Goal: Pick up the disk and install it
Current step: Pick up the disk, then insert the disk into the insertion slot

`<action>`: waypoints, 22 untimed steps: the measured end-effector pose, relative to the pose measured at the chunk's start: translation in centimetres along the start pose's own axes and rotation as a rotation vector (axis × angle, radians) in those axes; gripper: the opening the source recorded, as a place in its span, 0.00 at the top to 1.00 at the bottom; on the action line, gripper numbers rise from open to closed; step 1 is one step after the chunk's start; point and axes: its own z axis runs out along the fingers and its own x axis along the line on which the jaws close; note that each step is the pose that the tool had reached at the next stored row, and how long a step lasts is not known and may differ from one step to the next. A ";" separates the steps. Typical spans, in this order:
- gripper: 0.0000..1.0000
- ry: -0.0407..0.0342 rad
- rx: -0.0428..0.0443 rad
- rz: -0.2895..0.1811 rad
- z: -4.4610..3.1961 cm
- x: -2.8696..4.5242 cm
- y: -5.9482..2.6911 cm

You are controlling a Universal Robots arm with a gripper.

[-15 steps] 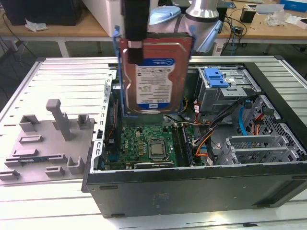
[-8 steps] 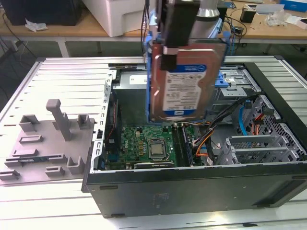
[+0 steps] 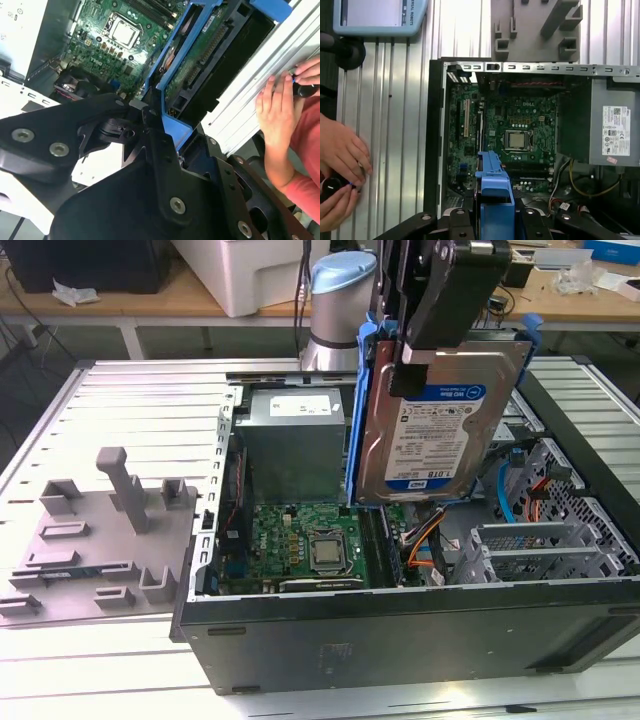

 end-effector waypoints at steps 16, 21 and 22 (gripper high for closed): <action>0.64 -0.0028 0.0002 0.000 -0.02 0.17 -0.73; 0.64 -0.0031 0.0002 0.000 -0.06 0.34 -2.21; 0.64 -0.0032 0.0002 0.000 -0.07 0.37 -2.51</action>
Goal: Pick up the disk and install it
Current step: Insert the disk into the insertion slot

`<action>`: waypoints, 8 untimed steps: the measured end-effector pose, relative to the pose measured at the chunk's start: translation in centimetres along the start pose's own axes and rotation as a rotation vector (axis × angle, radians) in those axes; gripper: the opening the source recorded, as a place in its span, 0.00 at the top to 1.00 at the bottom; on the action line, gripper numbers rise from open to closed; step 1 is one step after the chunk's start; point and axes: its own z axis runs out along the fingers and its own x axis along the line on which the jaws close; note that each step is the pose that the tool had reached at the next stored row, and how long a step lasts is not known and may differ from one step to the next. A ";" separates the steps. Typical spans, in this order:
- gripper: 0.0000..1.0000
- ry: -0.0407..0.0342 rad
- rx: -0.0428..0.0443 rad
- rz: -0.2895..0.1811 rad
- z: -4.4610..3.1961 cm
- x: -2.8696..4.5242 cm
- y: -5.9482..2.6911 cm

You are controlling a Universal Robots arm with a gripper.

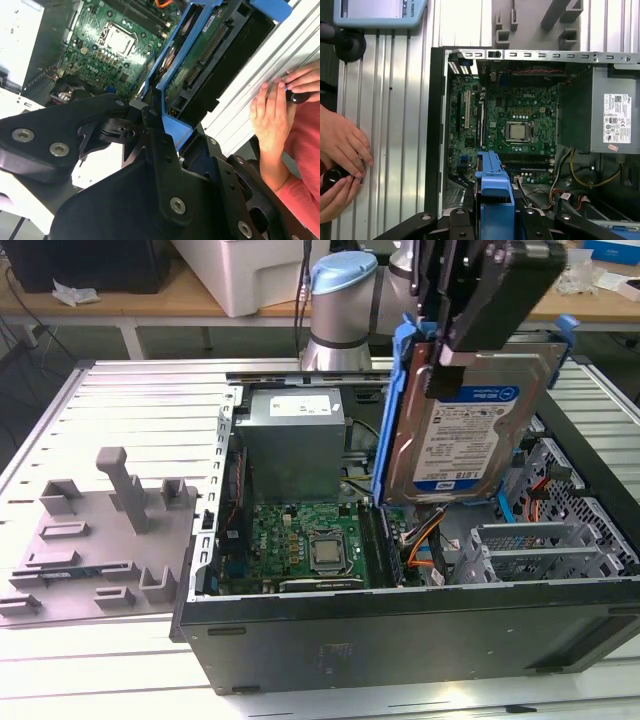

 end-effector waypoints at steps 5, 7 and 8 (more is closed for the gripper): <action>0.64 -0.0016 0.0000 0.000 -0.06 0.20 -1.87; 0.64 -0.0027 0.0001 0.000 -0.10 0.35 -3.02; 0.64 -0.0031 0.0001 0.000 -0.12 0.42 -3.55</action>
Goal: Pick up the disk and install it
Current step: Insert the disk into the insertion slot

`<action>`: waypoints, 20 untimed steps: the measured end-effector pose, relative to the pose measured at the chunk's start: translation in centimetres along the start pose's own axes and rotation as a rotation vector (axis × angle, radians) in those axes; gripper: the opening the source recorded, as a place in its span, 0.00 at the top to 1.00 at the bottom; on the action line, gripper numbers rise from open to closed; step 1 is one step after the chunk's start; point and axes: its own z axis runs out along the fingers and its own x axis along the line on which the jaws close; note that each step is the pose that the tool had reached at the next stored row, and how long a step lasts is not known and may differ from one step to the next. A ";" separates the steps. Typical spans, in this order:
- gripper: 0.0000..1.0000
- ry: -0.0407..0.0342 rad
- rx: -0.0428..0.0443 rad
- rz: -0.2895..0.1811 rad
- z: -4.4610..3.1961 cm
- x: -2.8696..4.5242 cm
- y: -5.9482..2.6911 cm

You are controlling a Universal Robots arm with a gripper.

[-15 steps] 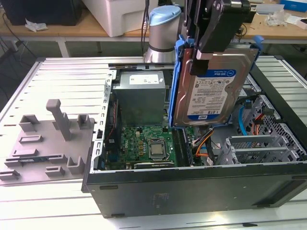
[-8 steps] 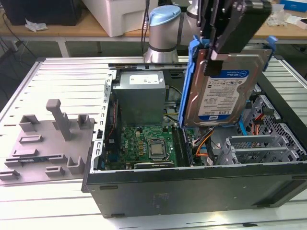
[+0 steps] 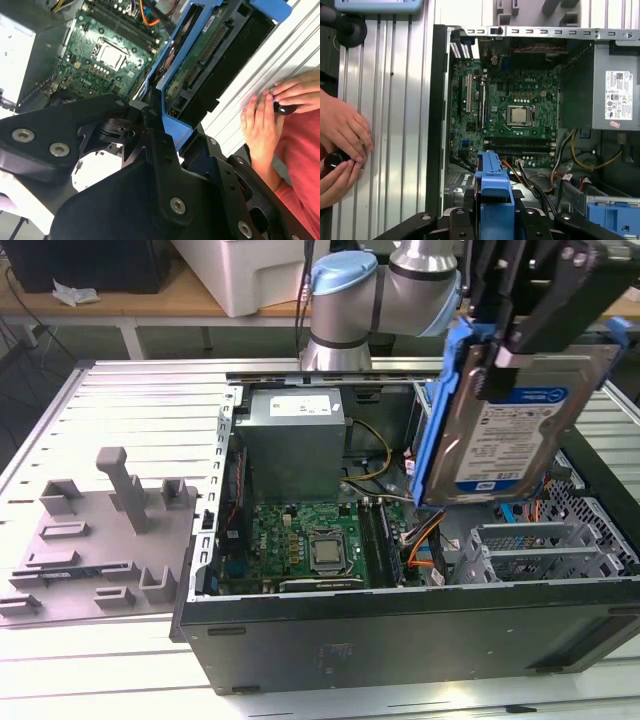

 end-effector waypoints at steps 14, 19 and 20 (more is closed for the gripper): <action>0.64 -0.0040 0.0001 0.000 -0.14 0.74 -4.74; 0.64 -0.0062 0.0002 0.000 -0.18 1.14 -6.38; 0.64 -0.0066 0.0002 0.000 -0.18 1.19 -6.58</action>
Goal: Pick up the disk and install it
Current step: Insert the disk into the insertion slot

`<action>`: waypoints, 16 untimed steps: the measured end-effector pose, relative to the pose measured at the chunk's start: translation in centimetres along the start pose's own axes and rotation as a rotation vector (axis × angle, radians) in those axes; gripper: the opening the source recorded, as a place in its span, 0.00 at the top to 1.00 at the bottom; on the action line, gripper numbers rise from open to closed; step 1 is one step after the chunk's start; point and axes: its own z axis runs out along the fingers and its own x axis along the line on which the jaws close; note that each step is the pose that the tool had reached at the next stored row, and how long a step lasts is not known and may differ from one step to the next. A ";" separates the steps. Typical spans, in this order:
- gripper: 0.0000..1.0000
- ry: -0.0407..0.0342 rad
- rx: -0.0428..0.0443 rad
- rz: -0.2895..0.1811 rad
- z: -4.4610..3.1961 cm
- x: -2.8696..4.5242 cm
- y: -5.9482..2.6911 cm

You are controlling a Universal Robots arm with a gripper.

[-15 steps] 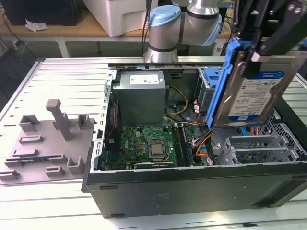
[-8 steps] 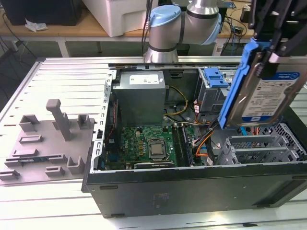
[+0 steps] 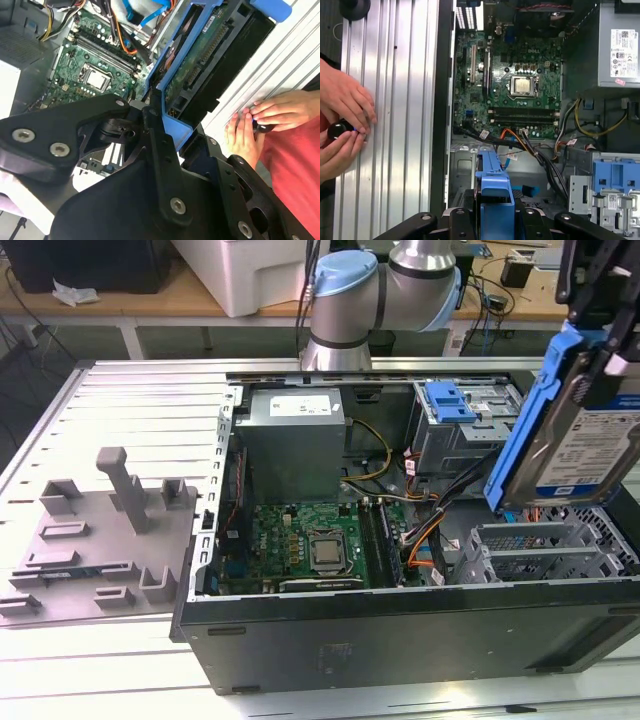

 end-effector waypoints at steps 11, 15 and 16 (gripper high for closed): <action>0.64 -0.0007 0.0000 0.001 -0.02 0.13 -0.65; 0.64 -0.0012 -0.0006 0.011 0.04 0.12 -0.66; 0.64 -0.0014 -0.0007 0.014 0.07 0.12 -0.66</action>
